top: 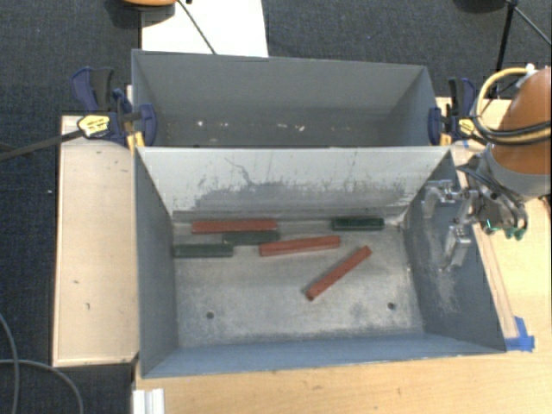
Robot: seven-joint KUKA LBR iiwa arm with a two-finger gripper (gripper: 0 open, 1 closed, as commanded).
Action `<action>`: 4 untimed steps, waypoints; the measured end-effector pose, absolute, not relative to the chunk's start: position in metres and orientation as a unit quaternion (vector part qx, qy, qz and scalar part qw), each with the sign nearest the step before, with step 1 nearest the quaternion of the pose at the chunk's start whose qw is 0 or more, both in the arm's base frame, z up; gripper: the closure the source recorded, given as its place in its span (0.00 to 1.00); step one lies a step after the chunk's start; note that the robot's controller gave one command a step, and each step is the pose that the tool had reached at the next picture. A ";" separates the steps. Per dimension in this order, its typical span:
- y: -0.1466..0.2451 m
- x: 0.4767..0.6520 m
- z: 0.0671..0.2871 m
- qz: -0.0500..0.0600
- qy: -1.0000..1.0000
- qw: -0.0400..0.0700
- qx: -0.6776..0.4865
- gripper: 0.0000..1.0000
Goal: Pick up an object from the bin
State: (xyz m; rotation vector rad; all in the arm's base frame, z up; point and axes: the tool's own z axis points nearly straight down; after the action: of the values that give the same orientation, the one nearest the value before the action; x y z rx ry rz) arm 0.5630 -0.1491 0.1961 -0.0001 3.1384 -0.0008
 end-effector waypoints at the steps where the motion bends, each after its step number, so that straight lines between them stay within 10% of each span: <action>1: -0.122 0.571 0.143 -0.001 0.999 0.004 -0.036 0.00; 2: -0.094 0.564 0.094 0.000 0.989 0.002 -0.148 0.00; 4: -0.054 0.559 0.101 0.001 1.000 0.000 0.001 0.00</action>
Offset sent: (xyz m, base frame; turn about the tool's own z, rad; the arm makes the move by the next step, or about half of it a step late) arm -0.0038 0.0689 -0.1261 -0.3585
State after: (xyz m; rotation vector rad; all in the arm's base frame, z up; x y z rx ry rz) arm 0.5591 -0.0538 0.1009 0.0029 3.1409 0.0019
